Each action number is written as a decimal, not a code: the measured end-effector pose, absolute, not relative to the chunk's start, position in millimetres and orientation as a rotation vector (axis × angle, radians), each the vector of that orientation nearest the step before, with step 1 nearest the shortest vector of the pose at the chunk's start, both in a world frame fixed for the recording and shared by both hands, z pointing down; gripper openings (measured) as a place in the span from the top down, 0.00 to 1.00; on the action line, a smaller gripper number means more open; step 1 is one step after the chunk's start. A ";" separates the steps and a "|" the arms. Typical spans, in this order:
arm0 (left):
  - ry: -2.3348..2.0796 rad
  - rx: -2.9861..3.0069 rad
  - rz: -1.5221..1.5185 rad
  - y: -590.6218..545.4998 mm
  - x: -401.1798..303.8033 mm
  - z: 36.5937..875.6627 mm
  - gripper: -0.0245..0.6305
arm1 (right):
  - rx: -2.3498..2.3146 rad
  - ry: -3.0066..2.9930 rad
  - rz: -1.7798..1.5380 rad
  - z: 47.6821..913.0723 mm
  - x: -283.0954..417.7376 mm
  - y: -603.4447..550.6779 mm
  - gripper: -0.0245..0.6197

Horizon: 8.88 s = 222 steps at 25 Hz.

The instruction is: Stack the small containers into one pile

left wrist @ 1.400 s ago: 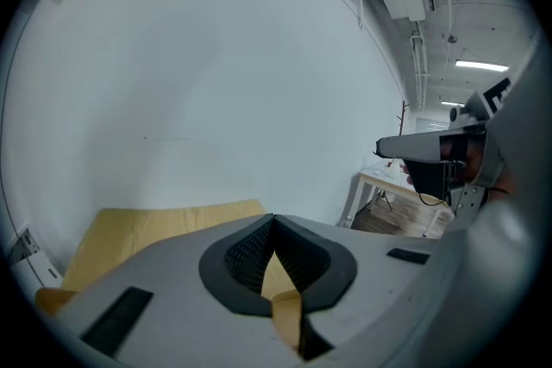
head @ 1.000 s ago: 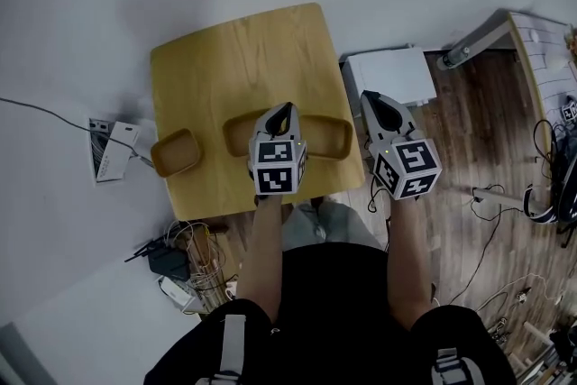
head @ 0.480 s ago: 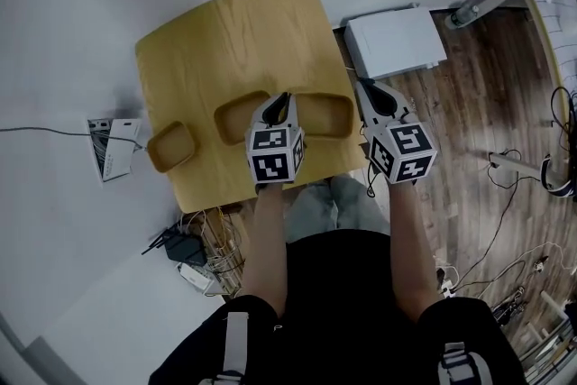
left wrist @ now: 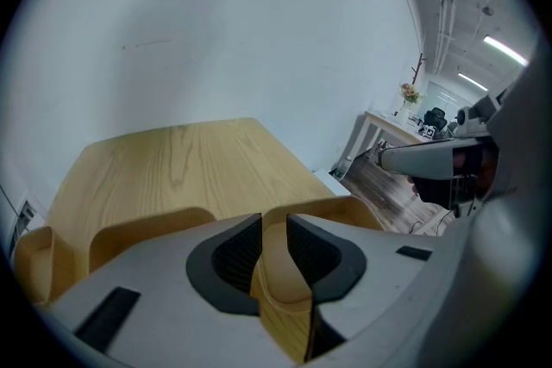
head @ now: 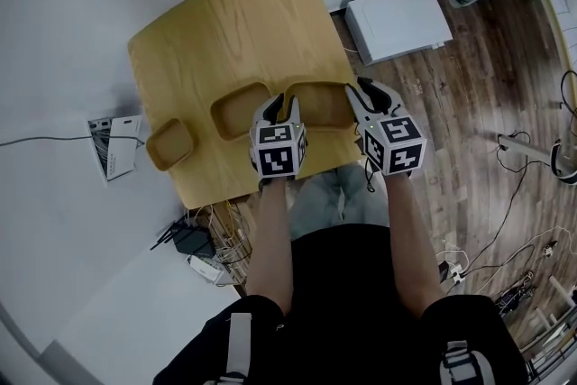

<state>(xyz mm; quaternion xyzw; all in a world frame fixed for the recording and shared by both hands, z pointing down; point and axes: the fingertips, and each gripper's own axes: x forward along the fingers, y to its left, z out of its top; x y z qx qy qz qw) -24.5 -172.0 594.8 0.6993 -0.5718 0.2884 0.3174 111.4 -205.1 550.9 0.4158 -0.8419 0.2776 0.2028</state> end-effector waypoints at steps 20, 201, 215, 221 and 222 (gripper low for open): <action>-1.470 1.806 0.841 -158.3 -30.6 627.2 0.81 | 1.110 -2.118 0.904 630.4 120.8 -169.1 0.78; -2.307 1.297 0.360 29.6 -308.2 452.2 0.89 | 0.381 -2.646 0.553 471.1 -202.4 -80.9 0.87; -2.126 1.351 0.489 15.8 -402.2 509.6 0.89 | 0.480 -2.530 0.710 531.1 -285.5 -82.5 0.87; -2.044 1.354 0.496 8.7 -419.3 538.0 0.89 | 0.493 -2.457 0.738 556.7 -297.2 -82.8 0.86; -2.031 1.350 0.497 9.4 -420.1 542.8 0.89 | 0.495 -2.444 0.739 560.4 -297.5 -81.7 0.86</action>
